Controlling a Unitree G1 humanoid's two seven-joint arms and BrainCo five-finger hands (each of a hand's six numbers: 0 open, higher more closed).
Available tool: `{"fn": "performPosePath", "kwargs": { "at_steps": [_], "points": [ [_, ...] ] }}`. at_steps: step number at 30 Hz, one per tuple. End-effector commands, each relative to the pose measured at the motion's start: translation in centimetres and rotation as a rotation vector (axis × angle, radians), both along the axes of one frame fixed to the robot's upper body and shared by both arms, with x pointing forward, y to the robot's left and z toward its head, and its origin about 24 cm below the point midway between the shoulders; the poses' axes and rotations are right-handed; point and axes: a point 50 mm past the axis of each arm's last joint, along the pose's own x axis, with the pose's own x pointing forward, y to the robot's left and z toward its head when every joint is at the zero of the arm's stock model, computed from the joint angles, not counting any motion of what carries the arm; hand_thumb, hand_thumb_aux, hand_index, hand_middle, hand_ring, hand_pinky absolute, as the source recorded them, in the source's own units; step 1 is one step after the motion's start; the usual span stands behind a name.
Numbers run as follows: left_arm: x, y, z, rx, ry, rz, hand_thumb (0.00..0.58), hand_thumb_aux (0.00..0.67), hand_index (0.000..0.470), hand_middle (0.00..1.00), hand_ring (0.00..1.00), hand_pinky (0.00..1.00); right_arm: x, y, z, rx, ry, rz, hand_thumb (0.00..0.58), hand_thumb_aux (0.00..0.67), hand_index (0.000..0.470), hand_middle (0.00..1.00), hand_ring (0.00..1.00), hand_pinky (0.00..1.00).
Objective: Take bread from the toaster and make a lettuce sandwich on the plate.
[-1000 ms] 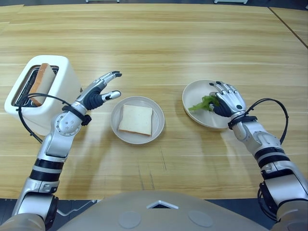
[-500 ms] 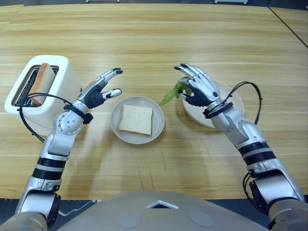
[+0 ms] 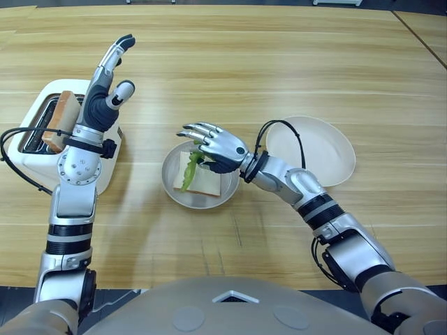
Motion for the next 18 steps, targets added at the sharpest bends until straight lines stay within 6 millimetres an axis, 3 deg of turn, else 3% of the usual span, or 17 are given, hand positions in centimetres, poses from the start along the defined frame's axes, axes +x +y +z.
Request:
{"fn": "performPosePath", "kwargs": {
  "at_steps": [1,8,13,18],
  "points": [
    [-0.2,-0.4,-0.2,-0.015,0.0,-0.017,0.0,0.0,0.0,0.0,0.0,0.0,1.1,1.0,1.2,0.081,-0.124,-0.016,0.58,0.67,0.47,0.0,0.0,0.0],
    [-0.3,-0.8,-0.3,-0.02,-0.005,-0.035,0.0,0.0,0.0,0.0,0.0,0.0,1.2,3.4,-1.2,0.12,-0.167,-0.007,0.58,0.67,0.47,0.0,0.0,0.0],
    [-0.4,-0.9,-0.4,-0.019,-0.004,-0.04,0.0,0.0,0.0,0.0,0.0,0.0,1.2,2.8,-4.3,0.018,-0.113,-0.027,0.58,0.67,0.47,0.0,0.0,0.0],
    [-0.3,-0.8,-0.5,-0.015,0.002,-0.037,0.0,0.0,0.0,0.0,0.0,0.0,1.3,1.5,-4.4,0.027,-0.12,-0.046,0.58,0.67,0.47,0.0,0.0,0.0]
  ]
}}
